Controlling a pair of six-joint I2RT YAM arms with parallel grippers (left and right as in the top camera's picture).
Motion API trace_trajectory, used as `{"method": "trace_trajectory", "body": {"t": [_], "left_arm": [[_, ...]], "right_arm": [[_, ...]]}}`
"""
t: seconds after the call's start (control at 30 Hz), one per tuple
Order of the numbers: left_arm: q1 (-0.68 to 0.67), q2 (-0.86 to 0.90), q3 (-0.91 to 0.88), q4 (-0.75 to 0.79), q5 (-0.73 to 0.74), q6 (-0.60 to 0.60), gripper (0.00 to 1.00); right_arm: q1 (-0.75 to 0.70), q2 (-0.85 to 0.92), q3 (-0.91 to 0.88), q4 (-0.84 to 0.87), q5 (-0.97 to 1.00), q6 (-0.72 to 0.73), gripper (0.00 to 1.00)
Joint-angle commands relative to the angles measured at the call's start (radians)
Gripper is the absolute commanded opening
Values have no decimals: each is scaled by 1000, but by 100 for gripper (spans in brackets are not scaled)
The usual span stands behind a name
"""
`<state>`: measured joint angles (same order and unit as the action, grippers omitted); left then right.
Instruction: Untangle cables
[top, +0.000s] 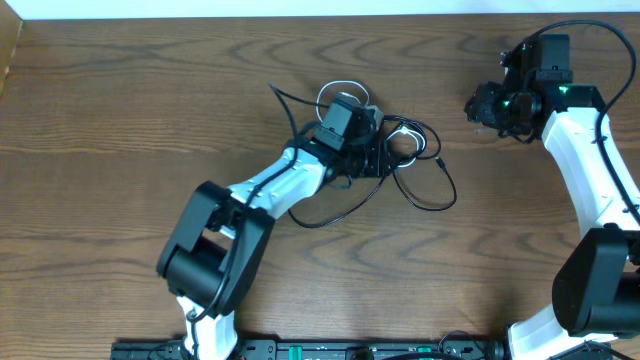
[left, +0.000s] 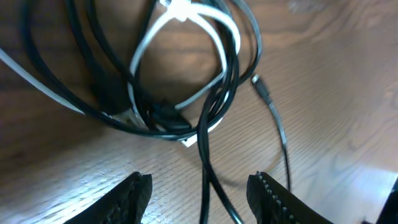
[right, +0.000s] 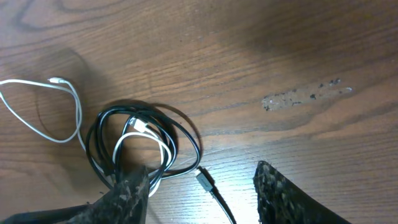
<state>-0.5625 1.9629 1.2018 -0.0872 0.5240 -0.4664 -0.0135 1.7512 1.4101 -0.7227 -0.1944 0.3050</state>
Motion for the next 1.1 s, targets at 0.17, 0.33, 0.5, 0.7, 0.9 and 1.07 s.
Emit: {"method": "trace_trajectory", "body": {"t": [0.17,0.33,0.5,0.7,0.9,1.07], "left_arm": [[-35,71,26,27,-5,29,54],[-39,94,26,31,-5,29,41],[-30,78,29,88,-4,60,9],[-7,-43,51,93,-4,59,7],[-5,-238,51,95,-8,81,7],[-5,-325,51,95,-16,81,8]], "right_arm": [[8,-5,7,-3,-8,4,52],[9,-5,4,-7,-8,4,53],[21,-4,-6,-7,-8,4,55],[64,3,-6,0,-7,-15,58],[95,3,-6,34,-8,-14,61],[115,3,-6,70,-53,-15,61]]}}
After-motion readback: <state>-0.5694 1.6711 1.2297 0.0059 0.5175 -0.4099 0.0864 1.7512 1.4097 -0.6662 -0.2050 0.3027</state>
